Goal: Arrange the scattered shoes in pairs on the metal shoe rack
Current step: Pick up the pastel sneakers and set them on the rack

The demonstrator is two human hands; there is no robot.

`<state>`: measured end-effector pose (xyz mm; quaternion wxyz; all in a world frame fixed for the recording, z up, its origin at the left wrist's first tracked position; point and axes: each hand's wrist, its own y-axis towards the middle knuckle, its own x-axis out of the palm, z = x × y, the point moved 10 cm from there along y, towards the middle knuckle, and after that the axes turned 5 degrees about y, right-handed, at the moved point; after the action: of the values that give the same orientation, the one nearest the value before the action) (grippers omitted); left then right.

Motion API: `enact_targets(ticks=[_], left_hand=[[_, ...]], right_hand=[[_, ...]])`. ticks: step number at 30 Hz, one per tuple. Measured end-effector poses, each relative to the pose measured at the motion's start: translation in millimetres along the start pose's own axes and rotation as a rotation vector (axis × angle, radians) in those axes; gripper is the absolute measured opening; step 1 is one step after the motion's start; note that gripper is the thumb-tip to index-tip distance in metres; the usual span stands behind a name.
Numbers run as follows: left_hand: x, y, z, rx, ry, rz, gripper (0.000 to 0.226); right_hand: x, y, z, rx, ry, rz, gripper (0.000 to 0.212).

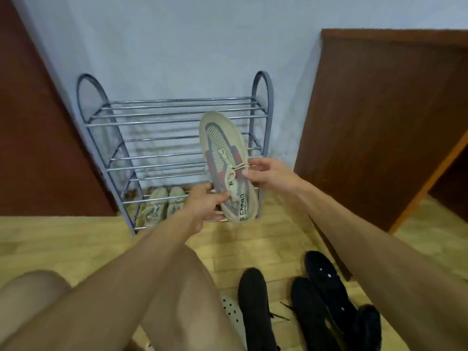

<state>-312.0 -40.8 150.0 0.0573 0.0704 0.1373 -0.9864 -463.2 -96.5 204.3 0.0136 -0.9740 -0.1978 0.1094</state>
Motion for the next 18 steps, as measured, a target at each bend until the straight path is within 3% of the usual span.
enact_targets(ticks=[2,4,7,12,18], left_hand=[[-33.6,-5.8,22.2,0.046,-0.015,0.075,0.029],[-66.5,-14.3,42.1,0.090,-0.028,0.148,0.023],[-114.3,-25.7,62.4,0.140,-0.031,0.238,0.022],[-193.7,-40.4,62.0,0.158,-0.101,0.393,0.017],[-275.8,-53.7,15.4,0.048,-0.129,0.539,0.012]], right_hand=[[28.7,4.8,-38.8,-0.088,-0.077,-0.088,0.033],[59.8,10.9,-74.5,-0.189,-0.229,-0.130,0.053],[103.0,26.8,-117.7,-0.313,-0.419,-0.107,0.071],[169.8,53.5,-152.7,-0.332,-0.535,-0.134,0.049],[269.9,86.8,-133.4,-0.170,-0.462,-0.293,0.052]])
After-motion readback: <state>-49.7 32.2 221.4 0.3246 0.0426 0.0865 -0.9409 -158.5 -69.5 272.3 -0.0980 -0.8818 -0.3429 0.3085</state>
